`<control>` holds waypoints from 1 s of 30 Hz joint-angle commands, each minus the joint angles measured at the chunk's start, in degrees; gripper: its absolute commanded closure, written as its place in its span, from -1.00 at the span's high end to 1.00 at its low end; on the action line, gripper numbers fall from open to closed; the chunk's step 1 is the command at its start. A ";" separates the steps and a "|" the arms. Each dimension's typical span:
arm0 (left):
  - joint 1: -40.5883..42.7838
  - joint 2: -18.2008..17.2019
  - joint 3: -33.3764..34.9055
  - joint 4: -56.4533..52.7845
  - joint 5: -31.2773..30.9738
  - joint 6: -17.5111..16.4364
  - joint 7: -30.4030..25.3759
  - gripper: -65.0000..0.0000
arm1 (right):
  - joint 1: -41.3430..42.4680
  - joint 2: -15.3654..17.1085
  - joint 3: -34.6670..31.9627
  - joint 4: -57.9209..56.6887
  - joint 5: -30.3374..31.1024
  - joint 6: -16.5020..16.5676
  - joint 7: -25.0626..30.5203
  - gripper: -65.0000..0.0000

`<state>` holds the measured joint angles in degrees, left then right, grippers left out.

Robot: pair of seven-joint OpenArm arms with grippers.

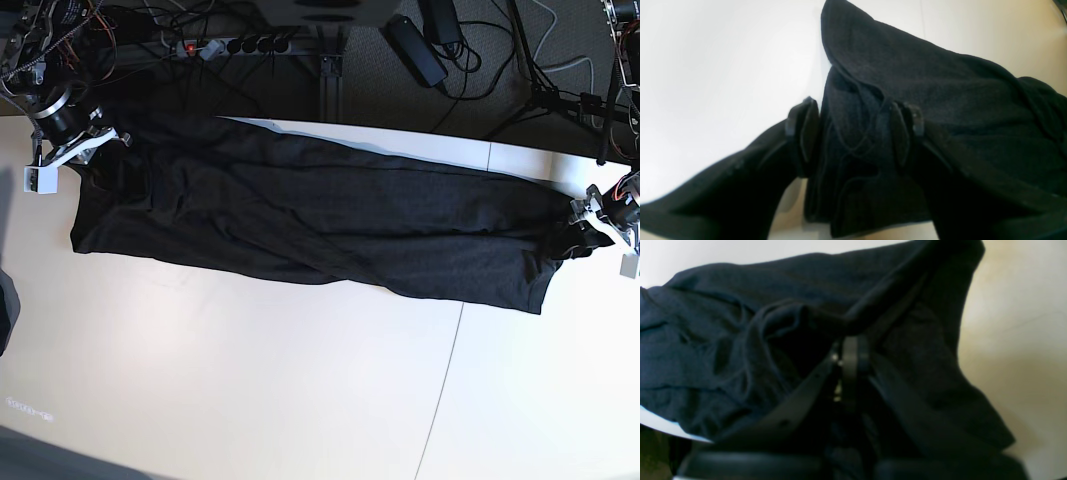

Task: Fold the T-shirt properly
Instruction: 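Regrasp the shirt's collar end with the left gripper, then hold both strip ends and pull them apart to straighten the strip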

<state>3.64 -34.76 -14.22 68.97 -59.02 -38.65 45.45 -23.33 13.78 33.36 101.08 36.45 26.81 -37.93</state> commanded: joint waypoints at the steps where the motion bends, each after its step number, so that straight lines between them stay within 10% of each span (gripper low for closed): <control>1: -0.79 -1.03 -0.37 0.66 -1.14 -1.35 -0.48 0.15 | 0.00 0.63 0.35 0.90 1.11 3.91 1.42 -1.00; 30: -2.95 0.00 -0.37 0.72 7.50 2.23 0.83 0.15 | 0.13 0.63 0.35 0.90 1.09 3.91 1.44 -1.00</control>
<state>1.58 -33.32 -14.20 68.97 -50.70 -36.88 47.55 -23.31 13.78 33.36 101.08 36.47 26.81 -37.91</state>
